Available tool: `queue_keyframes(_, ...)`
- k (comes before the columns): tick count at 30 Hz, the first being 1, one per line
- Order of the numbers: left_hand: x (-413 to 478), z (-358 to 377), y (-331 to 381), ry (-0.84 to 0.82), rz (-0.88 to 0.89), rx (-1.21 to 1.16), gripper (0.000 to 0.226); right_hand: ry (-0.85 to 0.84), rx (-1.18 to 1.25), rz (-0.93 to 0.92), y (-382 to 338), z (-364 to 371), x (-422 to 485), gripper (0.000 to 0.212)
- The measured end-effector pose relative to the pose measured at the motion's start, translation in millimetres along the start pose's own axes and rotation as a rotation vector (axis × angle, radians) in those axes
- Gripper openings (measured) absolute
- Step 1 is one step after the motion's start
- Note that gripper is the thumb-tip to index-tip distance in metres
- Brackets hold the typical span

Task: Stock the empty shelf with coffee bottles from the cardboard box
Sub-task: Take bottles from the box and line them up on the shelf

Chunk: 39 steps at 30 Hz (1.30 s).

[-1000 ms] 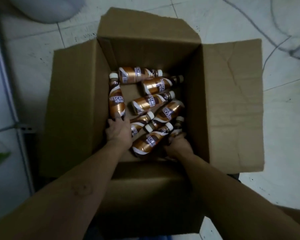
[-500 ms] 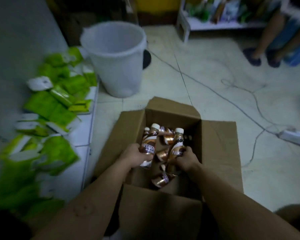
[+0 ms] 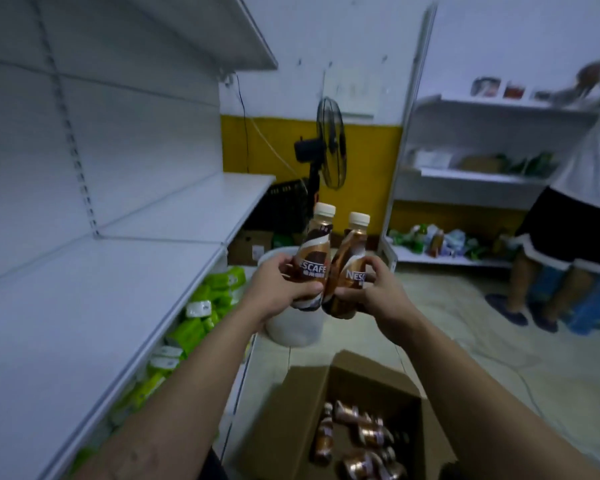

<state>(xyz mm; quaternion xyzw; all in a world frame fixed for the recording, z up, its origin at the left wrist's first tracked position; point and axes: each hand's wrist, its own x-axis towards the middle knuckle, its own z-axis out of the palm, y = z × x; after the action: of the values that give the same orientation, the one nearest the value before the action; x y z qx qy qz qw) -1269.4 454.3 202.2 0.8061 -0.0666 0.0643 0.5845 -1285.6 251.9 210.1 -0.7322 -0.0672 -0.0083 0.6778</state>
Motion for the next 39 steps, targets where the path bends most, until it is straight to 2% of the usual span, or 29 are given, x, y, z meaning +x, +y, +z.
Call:
queue_keyframes(5, 6.2, -36.7, 63.0, 0.093, 0.182, 0.180, 0.077, -0.079, -0.037, -0.202, -58.8, 26.2, 25.0, 0.063)
queue_keyframes(10, -8.8, -83.6, 79.7, 0.144, 0.153, 0.322, 0.069, -0.212, -0.007, -0.302, -63.1, 67.2, 50.8, 0.071)
queue_keyframes(13, -35.8, -121.1, 85.1, 0.218, 0.079, 0.422, 0.069, -0.378, 0.084, -0.321, -60.1, 110.1, 64.2, 0.070)
queue_keyframes(17, -93.6, -170.1, 94.6, 0.464, -0.046, 0.659, 0.073, -0.678, 0.136, -0.319, -56.6, 188.4, 57.3, 0.066)
queue_keyframes(19, -132.6, -191.3, 99.9, 0.584, -0.126, 0.696, 0.080, -0.832, 0.125, -0.346, -56.9, 226.8, 39.9, 0.065)
queue_keyframes(22, -199.0, -219.2, 106.0, 0.716, -0.263, 0.710, 0.079, -1.052, 0.043, -0.411, -64.9, 278.7, 1.4, 0.064)
queue_keyframes(26, -285.7, -239.7, 99.9, 0.903, -0.450, 0.826, 0.081, -1.265, -0.054, -0.475, -79.9, 337.0, -56.4, 0.060)
queue_keyframes(32, -381.1, -266.4, 70.0, 1.160, -0.580, 0.751, 0.080, -1.434, -0.119, -0.527, -96.4, 400.1, -127.0, 0.063)
queue_keyframes(34, -394.9, -275.3, 64.3, 1.232, -0.554, 0.718, 0.079, -1.438, -0.130, -0.536, -99.1, 417.7, -146.1, 0.065)
queue_keyframes(36, -398.9, -284.5, 68.6, 1.296, -0.469, 0.672, 0.094, -1.406, -0.150, -0.563, -97.4, 431.7, -157.7, 0.066)
queue_keyframes(39, -401.3, -306.1, 93.1, 1.224, -0.462, 0.761, 0.104, -1.388, -0.248, -0.615, -102.2, 449.5, -162.7, 0.067)
